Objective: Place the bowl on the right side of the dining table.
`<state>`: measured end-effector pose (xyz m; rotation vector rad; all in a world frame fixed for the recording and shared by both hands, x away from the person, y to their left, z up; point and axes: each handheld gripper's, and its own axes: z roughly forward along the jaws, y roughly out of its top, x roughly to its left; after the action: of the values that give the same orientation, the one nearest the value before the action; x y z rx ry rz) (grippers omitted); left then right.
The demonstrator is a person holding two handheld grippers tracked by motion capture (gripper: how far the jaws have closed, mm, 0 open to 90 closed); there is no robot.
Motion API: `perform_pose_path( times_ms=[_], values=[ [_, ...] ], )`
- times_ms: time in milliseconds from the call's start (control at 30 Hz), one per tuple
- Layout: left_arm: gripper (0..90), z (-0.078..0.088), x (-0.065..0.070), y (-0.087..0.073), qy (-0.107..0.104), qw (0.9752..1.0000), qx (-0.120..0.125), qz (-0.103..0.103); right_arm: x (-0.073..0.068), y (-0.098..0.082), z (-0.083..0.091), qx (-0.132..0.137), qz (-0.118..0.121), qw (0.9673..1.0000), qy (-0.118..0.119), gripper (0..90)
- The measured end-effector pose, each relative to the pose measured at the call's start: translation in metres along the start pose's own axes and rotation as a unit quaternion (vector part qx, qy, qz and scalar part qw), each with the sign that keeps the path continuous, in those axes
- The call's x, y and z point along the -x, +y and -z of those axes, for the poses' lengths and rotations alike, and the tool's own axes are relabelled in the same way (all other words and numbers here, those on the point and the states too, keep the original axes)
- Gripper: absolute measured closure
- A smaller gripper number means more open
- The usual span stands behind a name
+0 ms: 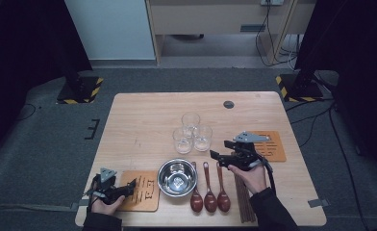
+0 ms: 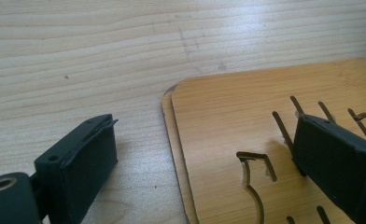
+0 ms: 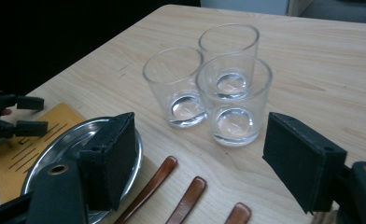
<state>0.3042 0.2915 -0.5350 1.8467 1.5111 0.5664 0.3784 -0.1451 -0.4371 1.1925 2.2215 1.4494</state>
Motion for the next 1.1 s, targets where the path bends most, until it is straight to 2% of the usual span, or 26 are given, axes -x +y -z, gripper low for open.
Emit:
perform_pose_path(
  times_ms=[233,1100],
  values=[
    [5.7,0.0,0.0,0.0,0.0,1.0,0.0,0.0,-0.012,0.001,-0.009,-0.011,0.005,0.9999,0.009,26.6],
    [5.6,0.0,0.0,0.0,-0.001,1.0,0.0,-0.001,-0.033,-0.002,-0.042,-0.042,0.002,0.999,0.018,29.8]
  ],
)
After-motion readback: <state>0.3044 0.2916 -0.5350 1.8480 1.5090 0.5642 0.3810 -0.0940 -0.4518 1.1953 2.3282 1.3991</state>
